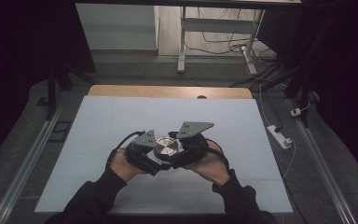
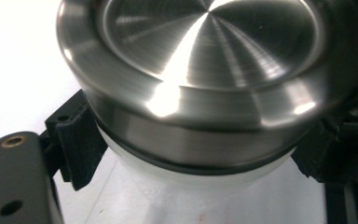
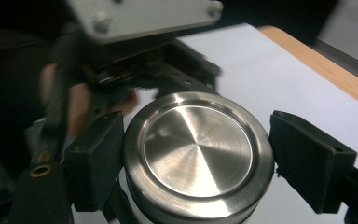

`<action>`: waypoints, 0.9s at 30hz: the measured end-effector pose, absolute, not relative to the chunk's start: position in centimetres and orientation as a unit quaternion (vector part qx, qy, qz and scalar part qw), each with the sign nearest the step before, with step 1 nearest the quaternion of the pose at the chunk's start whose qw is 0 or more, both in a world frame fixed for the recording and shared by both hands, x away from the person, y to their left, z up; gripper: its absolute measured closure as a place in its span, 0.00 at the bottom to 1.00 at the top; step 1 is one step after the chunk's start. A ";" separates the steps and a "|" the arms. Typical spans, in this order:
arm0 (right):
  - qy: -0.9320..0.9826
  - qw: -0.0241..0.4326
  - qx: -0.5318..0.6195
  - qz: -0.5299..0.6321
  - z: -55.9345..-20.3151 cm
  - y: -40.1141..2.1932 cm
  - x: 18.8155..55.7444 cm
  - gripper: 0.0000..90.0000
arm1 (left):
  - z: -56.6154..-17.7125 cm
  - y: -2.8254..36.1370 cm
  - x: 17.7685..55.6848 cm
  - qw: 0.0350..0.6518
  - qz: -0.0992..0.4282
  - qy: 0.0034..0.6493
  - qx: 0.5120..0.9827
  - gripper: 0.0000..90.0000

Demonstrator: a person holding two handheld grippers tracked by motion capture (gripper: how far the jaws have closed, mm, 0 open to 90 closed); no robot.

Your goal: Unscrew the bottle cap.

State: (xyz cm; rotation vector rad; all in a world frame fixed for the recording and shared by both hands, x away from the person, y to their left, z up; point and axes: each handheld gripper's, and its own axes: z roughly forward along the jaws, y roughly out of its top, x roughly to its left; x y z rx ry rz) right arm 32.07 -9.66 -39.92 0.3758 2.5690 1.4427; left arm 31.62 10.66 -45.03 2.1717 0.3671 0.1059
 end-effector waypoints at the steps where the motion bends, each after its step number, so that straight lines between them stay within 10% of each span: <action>1: 0.862 0.069 0.112 0.489 -39.8 -9.9 32.3 0.22 | -45.0 10.7 31.6 0.451 0.043 0.149 0.879 0.17; 10: 0.856 -0.016 0.031 0.515 -39.7 -11.6 33.1 0.20 | -44.7 10.3 31.1 0.465 0.011 0.091 0.881 0.17; 15: 0.855 0.033 0.124 0.503 -39.0 -11.2 32.9 0.08 | -44.7 10.5 31.4 0.443 0.063 0.159 0.880 0.17; 27: 0.865 0.094 0.164 0.465 -40.2 -9.2 32.0 0.22 | -45.0 10.5 31.6 0.434 0.064 0.173 0.882 0.17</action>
